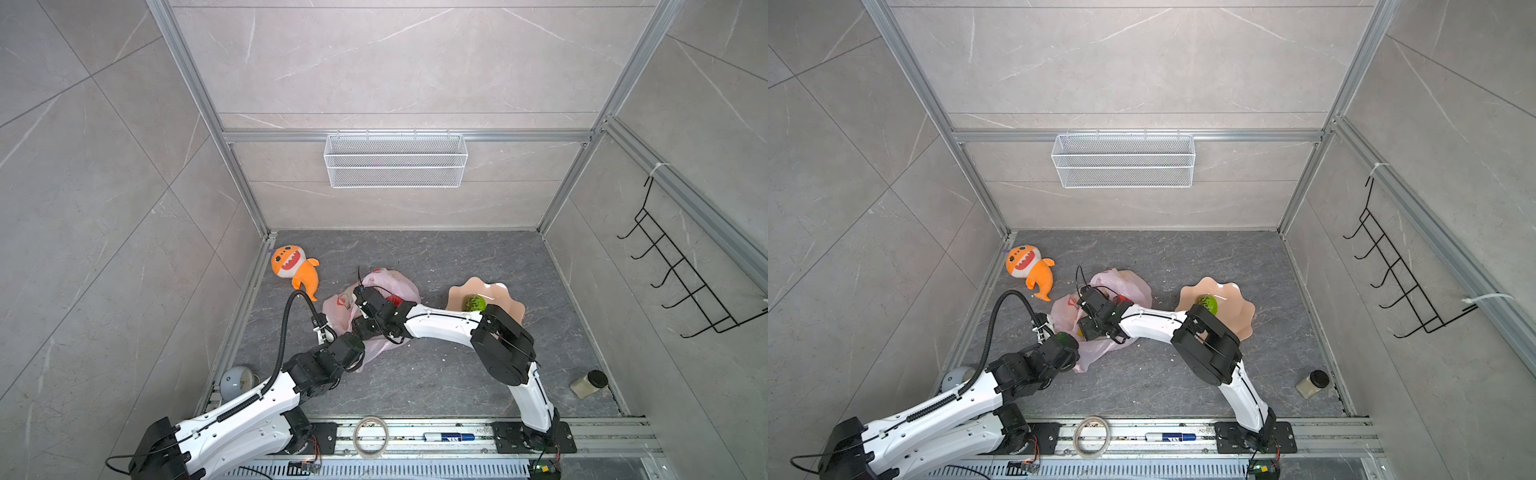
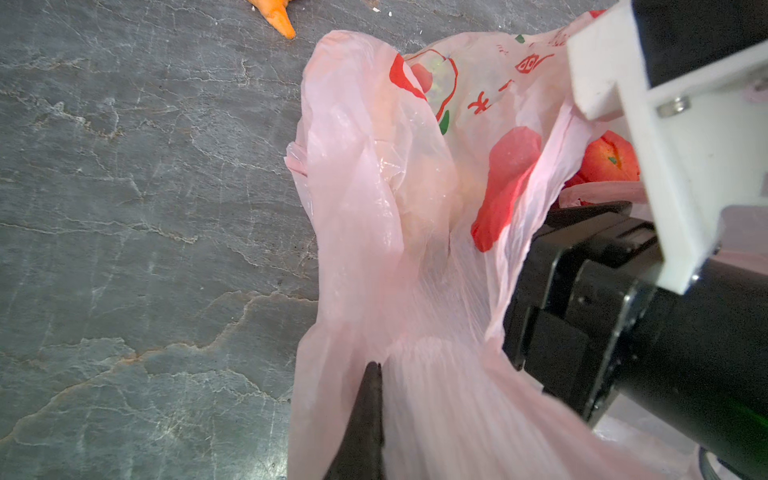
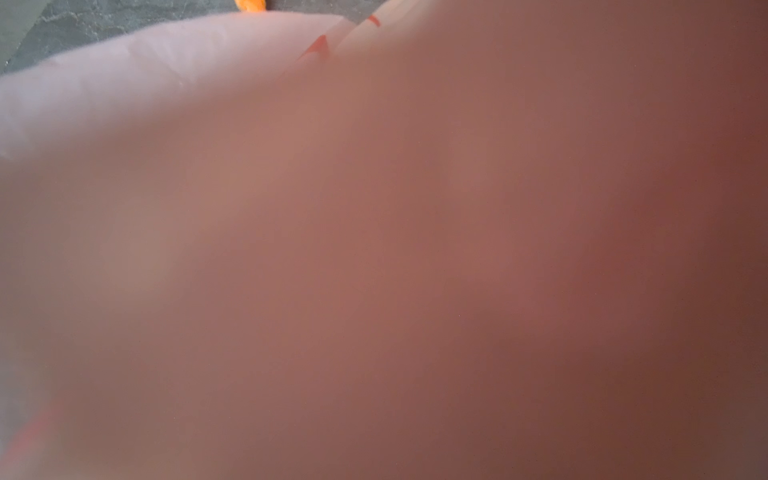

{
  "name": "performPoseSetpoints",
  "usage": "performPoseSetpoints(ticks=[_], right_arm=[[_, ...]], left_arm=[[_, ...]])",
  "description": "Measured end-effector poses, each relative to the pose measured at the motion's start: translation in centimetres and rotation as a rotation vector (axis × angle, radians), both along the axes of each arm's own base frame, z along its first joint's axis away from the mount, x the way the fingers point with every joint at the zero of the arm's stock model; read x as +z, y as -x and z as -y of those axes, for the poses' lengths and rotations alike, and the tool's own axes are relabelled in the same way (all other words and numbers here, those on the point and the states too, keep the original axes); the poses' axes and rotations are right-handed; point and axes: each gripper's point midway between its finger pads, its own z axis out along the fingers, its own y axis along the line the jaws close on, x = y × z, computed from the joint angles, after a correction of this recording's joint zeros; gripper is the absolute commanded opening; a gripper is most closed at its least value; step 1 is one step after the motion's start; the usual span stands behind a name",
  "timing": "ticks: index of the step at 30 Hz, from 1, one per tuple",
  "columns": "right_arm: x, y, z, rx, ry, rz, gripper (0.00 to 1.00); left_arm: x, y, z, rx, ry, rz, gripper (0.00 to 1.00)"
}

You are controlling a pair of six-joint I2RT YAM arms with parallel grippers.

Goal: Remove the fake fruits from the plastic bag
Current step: 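Reach the right gripper down into the bag toward the cream fruit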

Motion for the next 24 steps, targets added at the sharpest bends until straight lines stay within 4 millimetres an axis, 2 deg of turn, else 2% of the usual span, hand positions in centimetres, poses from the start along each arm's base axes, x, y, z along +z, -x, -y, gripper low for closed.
performPoseSetpoints(ticks=[7, 13, 24], right_arm=[[0.0, 0.0, 0.1, 0.009, 0.004, 0.003, 0.51], [0.3, 0.7, 1.2, 0.015, 0.020, -0.004, 0.48], [4.5, 2.5, 3.7, 0.020, 0.005, 0.000, 0.45]], left_arm=[[0.1, -0.1, 0.1, -0.001, 0.004, 0.005, 0.00], [-0.2, -0.2, 0.3, -0.006, -0.007, -0.001, 0.00], [-0.1, -1.0, 1.2, -0.022, -0.004, 0.014, 0.00]])
